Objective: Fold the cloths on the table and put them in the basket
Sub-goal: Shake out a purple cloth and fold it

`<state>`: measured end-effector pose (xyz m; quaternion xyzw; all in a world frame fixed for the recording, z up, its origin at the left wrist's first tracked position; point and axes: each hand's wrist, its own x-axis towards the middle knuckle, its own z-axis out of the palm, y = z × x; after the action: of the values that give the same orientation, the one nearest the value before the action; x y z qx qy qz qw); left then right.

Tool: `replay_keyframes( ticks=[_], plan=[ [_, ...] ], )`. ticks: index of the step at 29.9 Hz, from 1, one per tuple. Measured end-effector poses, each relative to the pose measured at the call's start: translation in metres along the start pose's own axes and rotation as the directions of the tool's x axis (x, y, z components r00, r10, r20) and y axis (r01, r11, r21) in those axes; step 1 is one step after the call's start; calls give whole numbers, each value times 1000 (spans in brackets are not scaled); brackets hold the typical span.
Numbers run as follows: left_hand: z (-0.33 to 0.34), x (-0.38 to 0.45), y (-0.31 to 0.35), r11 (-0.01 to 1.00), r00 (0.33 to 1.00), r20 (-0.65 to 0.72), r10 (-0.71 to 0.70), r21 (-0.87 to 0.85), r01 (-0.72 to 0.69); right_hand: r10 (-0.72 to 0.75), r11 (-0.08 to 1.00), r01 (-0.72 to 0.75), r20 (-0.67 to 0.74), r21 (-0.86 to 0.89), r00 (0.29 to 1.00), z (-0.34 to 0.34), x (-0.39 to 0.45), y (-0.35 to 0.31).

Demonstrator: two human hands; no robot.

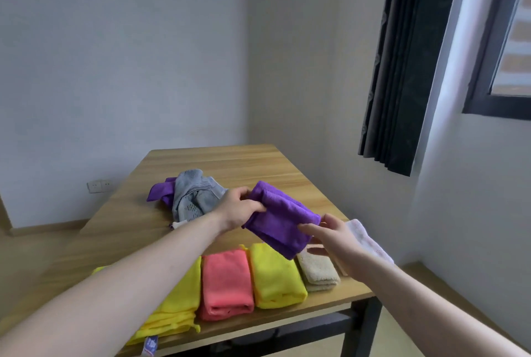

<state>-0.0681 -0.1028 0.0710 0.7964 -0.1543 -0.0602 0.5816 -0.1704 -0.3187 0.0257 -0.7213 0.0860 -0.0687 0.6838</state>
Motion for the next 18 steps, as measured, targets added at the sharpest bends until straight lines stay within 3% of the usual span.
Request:
replay_keyframes(
  ticks=[5,7,9,12,18],
  plan=[
    [32,32,27,997,999,4,45,57,-45,-184,913,92,-201,-398,962,-49,21,11],
    [45,49,35,994,999,6,51,99,-51,-270,757,36,-262,-653,926,-69,32,25],
    [56,66,38,989,999,18,46,143,-48,-264,536,-28,-199,-844,944,-81,38,42],
    [76,87,45,986,998,53,20,165,-29,-231,349,-28,-114,-937,966,-86,36,69],
    [110,126,58,993,998,68,-17,114,9,-391,322,27,-107,-946,914,-87,32,97]
  ],
)
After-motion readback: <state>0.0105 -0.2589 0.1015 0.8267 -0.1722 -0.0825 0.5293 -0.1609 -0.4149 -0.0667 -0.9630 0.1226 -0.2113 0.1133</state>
